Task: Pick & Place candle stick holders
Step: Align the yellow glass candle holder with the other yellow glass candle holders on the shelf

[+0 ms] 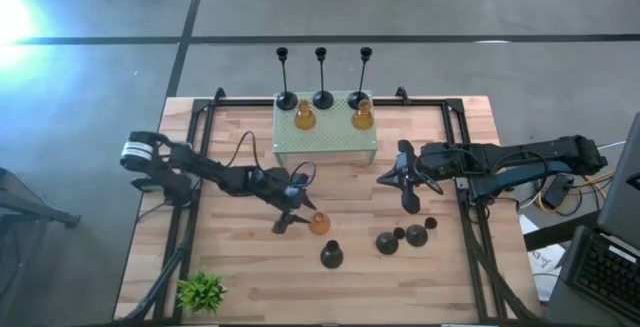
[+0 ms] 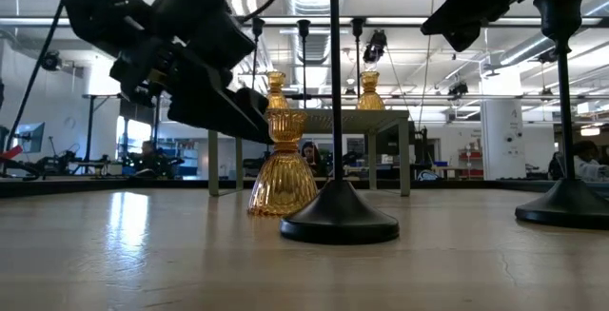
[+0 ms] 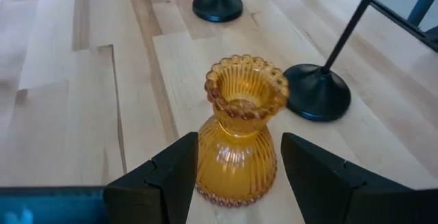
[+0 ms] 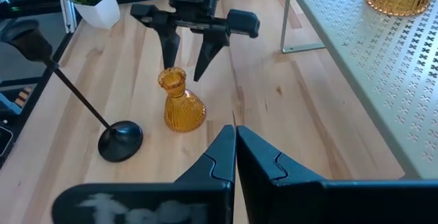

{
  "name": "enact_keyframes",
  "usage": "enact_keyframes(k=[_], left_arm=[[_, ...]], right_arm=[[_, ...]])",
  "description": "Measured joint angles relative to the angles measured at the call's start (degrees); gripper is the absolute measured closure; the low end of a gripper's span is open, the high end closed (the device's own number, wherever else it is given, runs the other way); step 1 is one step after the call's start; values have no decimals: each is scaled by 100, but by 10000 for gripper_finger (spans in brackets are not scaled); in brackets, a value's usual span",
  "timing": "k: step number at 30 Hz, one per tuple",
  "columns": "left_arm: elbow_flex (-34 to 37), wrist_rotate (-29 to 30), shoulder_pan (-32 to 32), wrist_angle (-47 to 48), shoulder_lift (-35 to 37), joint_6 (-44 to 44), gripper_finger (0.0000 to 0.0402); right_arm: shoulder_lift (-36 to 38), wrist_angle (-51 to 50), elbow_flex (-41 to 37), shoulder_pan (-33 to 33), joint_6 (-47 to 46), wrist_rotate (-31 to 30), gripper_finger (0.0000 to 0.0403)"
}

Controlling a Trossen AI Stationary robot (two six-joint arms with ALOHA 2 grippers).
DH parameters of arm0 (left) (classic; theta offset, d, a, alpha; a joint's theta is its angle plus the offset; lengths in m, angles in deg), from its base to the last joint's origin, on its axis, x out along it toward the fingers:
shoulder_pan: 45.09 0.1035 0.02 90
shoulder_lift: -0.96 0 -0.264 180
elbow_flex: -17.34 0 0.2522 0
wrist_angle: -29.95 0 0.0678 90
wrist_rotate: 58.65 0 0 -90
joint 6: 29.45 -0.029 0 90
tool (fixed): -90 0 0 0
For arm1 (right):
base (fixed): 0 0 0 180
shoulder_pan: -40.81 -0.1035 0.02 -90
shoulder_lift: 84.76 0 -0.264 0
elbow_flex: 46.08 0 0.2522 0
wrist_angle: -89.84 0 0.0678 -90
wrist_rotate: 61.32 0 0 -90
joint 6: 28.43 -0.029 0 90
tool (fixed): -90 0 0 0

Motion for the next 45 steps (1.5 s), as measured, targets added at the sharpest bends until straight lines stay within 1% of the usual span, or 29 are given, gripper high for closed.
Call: enact_keyframes(k=[7,11,13,21,26,28,32,45], left_arm=[[-306,-90,0,-8,-326,25,188],[-456,-393,-2,-8,-481,33,188],[-487,-448,-2,2,-543,33,188],[-667,-498,0,-27,-796,35,188],[-797,-557,0,-53,-819,48,189],[-816,-557,0,-48,-801,88,197],[-815,-652,0,2,-782,119,234],[-897,-654,0,179,-763,390,234]], right_arm=[[0,-58,-1,0,0,0,394],[0,-60,-1,0,0,0,394],[0,-60,-1,0,0,0,394],[0,-82,-2,0,0,0,394],[0,-99,-6,-4,0,0,394],[0,-101,-8,-4,0,0,394],[0,-102,-10,-4,0,0,394],[0,-143,-10,-2,0,0,394]])
